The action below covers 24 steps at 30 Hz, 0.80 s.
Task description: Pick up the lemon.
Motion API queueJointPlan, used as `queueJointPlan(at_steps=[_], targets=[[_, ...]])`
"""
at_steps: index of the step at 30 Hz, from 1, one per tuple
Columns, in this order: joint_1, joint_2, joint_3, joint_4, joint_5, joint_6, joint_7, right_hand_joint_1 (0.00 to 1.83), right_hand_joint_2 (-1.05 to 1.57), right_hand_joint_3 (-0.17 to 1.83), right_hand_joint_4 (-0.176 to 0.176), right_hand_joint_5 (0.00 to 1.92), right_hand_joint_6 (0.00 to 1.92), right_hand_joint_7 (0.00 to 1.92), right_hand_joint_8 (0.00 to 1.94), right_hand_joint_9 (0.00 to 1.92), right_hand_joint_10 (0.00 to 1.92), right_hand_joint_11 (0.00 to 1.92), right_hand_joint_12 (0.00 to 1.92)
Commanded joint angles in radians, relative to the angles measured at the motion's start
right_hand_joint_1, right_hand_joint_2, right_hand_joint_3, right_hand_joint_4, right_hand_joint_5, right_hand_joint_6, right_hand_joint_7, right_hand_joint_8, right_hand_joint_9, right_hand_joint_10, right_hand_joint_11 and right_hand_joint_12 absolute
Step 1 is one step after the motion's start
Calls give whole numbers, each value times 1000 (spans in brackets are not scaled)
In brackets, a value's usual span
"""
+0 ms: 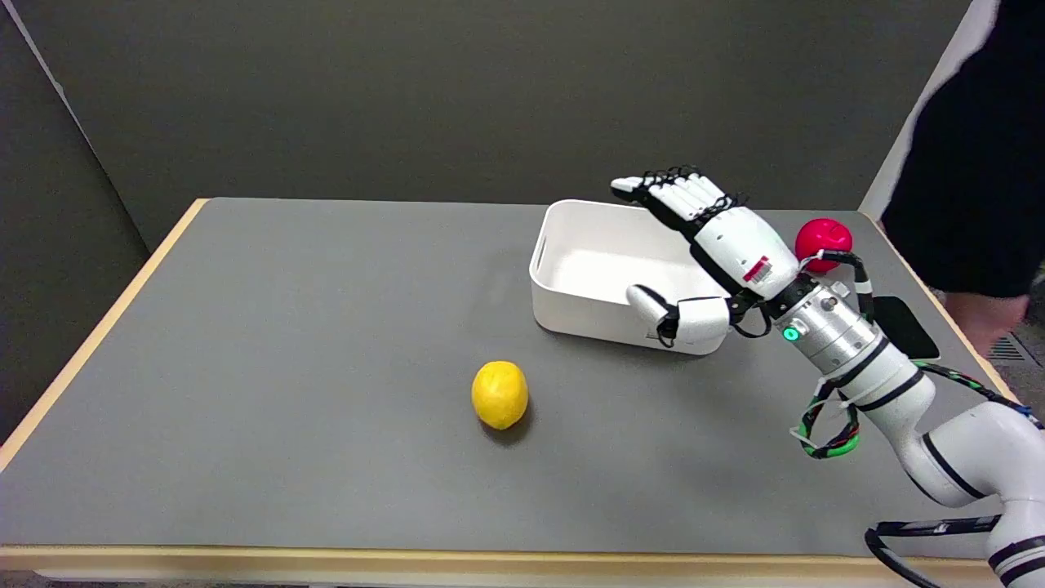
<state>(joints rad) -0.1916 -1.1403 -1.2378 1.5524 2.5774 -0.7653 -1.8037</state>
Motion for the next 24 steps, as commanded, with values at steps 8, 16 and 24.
queueJointPlan(at_steps=[8,16,24], targets=[[7,78,-138,71,-17,42,-55,513,629,944,18,127,385,171,301,36,596,-1,905],[39,226,-374,139,-27,37,-173,590,618,977,37,97,387,143,299,36,585,-1,928],[98,180,-584,192,-160,292,-197,730,641,969,37,89,322,114,233,37,533,-1,844]])
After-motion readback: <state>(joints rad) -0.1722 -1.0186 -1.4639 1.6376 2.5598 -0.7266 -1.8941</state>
